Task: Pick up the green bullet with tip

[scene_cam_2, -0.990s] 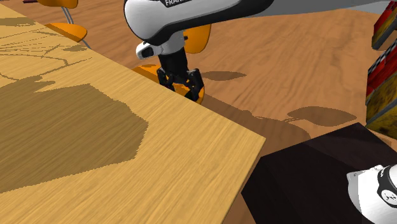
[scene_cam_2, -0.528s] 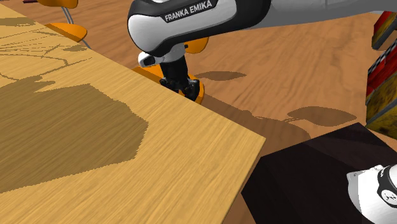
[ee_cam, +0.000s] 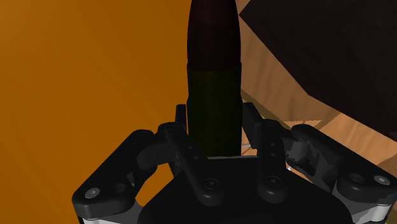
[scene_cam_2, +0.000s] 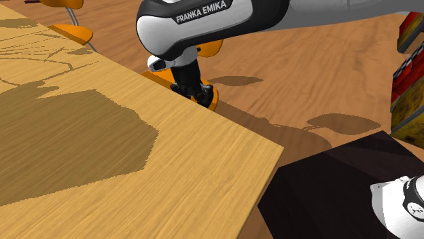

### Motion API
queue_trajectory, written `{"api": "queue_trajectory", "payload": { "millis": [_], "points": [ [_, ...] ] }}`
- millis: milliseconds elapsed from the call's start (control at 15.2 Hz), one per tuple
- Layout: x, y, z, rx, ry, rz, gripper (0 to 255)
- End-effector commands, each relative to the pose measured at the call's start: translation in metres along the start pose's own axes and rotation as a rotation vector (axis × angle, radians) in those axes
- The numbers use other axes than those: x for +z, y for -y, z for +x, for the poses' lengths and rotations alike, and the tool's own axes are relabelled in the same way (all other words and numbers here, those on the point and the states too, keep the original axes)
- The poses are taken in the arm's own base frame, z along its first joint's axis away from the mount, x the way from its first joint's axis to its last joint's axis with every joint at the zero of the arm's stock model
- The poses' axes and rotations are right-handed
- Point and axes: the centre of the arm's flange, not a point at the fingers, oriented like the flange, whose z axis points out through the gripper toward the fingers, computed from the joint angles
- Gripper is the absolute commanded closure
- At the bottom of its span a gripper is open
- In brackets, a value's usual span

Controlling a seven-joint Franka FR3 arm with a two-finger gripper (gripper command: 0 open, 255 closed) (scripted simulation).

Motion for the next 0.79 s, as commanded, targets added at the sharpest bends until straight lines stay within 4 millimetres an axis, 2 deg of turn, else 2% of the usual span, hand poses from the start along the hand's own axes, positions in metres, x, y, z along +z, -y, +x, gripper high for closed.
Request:
{"api": "queue_trajectory", "payload": {
  "millis": [0,726],
  "points": [
    [-0.005,0.001,0.001,0.000,0.000,0.001,255],
    [-0.061,0.015,0.003,0.000,0.000,0.001,255]
  ]
}}
